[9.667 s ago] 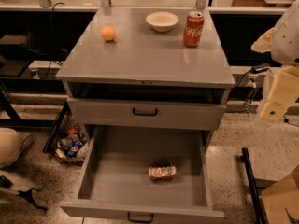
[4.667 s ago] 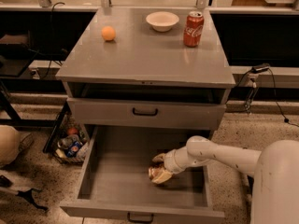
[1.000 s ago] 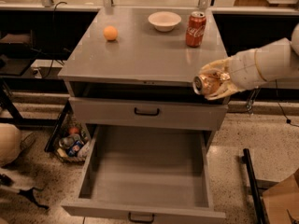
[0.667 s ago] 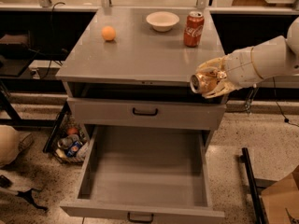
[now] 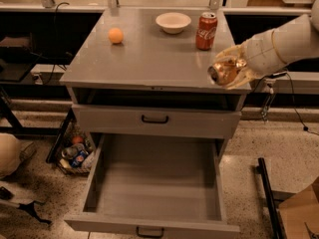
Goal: Pick orange can from middle drawer and place on counter
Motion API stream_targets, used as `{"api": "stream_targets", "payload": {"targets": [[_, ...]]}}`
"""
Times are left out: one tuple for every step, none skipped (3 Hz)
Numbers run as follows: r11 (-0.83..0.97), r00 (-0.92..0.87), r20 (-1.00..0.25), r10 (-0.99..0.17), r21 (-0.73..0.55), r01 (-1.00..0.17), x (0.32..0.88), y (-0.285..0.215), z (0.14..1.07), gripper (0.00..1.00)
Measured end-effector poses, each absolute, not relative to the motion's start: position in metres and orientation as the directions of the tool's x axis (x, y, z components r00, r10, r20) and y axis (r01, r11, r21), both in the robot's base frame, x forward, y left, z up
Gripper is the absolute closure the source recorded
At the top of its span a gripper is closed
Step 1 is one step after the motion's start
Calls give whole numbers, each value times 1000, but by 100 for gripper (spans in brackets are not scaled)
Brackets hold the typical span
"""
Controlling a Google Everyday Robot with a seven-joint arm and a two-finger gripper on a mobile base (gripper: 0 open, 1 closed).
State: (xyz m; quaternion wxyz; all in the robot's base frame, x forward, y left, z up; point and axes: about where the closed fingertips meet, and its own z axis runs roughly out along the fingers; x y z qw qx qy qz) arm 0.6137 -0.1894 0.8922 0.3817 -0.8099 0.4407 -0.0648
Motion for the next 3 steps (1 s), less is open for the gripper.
{"api": "stream_targets", "payload": {"targets": [[-384, 646, -193, -739, -667, -639, 638, -194, 908, 100], [-459, 690, -181, -701, -625, -631, 659, -187, 911, 100], [-548, 734, -150, -662, -571, -611, 674, -168, 908, 100]]}}
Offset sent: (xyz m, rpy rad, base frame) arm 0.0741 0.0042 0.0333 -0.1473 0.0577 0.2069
